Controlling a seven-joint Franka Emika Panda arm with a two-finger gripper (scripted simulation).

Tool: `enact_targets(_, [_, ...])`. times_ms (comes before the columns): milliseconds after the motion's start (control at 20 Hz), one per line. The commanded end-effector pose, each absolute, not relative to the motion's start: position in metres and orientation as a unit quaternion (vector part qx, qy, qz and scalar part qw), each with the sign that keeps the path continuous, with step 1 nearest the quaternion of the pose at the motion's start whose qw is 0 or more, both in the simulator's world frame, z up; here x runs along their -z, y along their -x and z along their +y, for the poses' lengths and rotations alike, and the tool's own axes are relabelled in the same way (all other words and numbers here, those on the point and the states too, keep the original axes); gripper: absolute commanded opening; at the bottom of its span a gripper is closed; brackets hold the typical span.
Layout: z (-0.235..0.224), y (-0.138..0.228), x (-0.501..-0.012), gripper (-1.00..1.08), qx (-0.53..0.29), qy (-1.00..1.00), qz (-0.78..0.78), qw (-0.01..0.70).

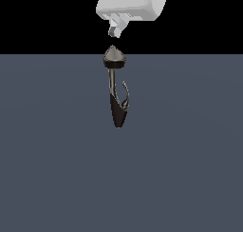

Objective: Turn on the faucet by rotating a designated handle.

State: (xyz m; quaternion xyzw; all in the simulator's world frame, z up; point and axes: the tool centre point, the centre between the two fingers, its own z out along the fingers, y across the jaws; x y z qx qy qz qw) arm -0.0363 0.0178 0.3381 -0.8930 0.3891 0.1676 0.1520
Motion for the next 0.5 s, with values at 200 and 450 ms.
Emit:
enact_targets(200, [0.012,-0.003,-0.297,-1.0,-0.203,0.845,0.46,0.183])
enact_targets(450, [0.005,-0.03,-0.261,-1.0,-0.23,0.801,0.513,0.207])
